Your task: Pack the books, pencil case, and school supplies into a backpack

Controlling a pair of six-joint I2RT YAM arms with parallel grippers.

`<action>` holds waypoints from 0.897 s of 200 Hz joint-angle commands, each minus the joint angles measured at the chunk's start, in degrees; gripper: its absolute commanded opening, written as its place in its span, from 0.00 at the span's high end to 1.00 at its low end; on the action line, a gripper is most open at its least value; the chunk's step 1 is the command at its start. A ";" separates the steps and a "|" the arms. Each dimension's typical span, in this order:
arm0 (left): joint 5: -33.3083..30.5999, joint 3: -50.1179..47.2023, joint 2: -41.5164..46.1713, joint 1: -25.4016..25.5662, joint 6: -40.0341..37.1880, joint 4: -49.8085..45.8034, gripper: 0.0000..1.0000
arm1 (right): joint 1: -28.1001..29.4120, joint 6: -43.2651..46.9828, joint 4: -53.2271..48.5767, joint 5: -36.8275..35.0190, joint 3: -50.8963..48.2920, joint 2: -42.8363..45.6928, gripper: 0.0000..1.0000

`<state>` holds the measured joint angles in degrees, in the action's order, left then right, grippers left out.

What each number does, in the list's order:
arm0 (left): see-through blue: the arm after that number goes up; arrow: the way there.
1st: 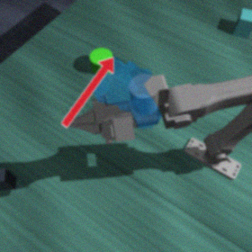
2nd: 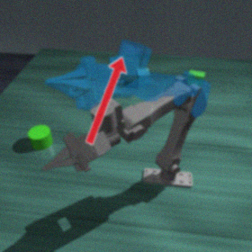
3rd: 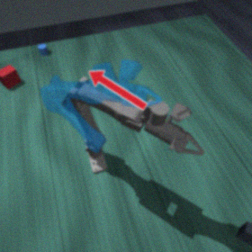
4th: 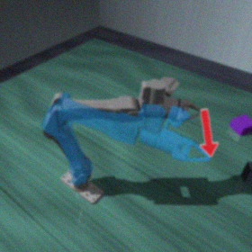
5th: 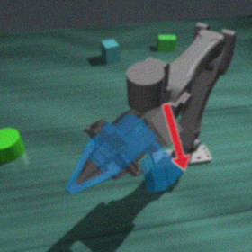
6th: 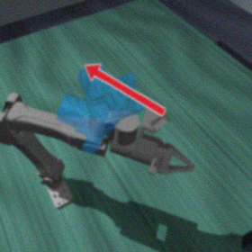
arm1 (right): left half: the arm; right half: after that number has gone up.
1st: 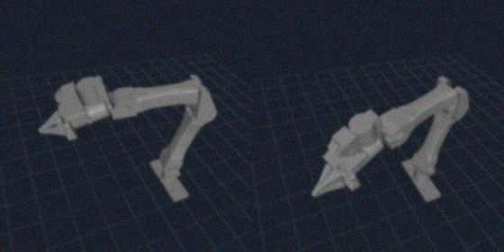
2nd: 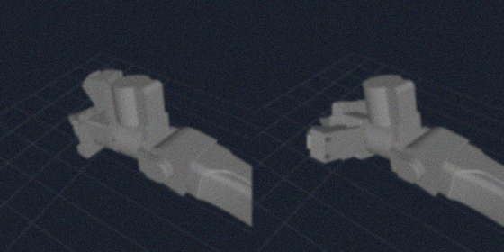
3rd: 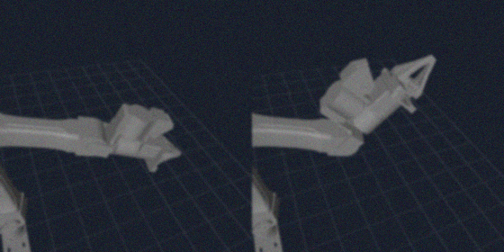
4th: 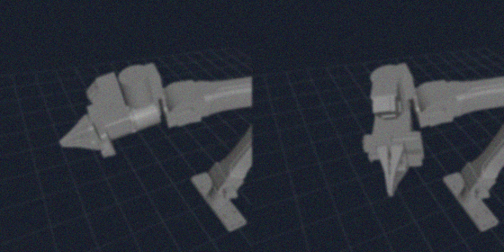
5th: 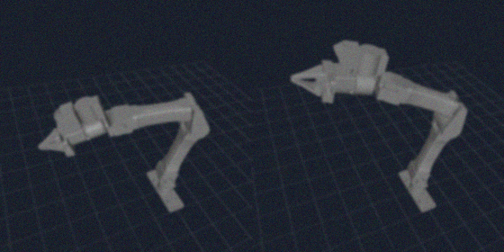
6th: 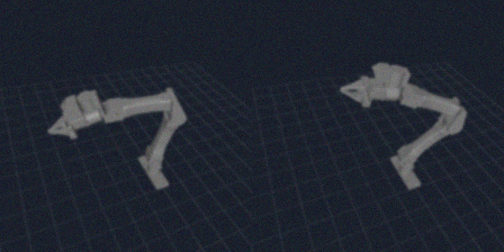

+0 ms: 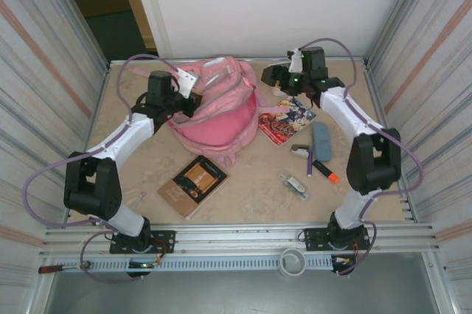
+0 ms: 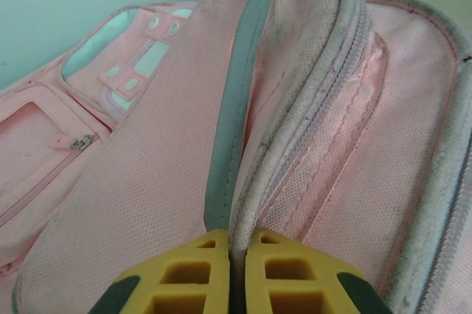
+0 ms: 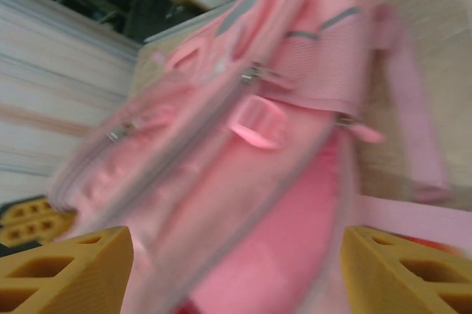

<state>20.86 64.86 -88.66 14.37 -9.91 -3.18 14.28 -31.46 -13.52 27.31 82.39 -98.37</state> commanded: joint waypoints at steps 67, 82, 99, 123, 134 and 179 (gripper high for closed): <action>12.40 11.40 -7.63 -6.72 6.77 2.67 0.90 | 8.57 8.60 -3.33 -14.66 -22.40 9.27 0.20; 12.05 10.98 -7.81 -6.72 9.64 2.48 0.87 | 14.14 8.20 -2.84 -15.14 -22.98 7.83 0.20; 10.91 8.25 -6.03 -6.64 14.79 3.86 0.70 | 19.24 7.48 -3.82 -17.04 -22.18 6.08 0.19; 3.89 -0.84 1.55 -6.64 24.85 6.26 0.37 | 25.10 5.07 -3.06 -13.90 -22.33 5.06 0.19; 1.91 -6.70 6.22 -6.46 28.06 7.56 0.30 | 28.40 3.89 -2.66 -11.81 -22.45 4.57 0.19; -11.29 -23.91 21.35 -1.90 34.60 -6.95 0.23 | 38.37 -5.51 1.84 -8.53 -25.29 3.16 0.18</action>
<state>17.78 47.22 -72.44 10.15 18.59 -1.58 49.12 -29.63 -15.29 15.64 59.05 -93.73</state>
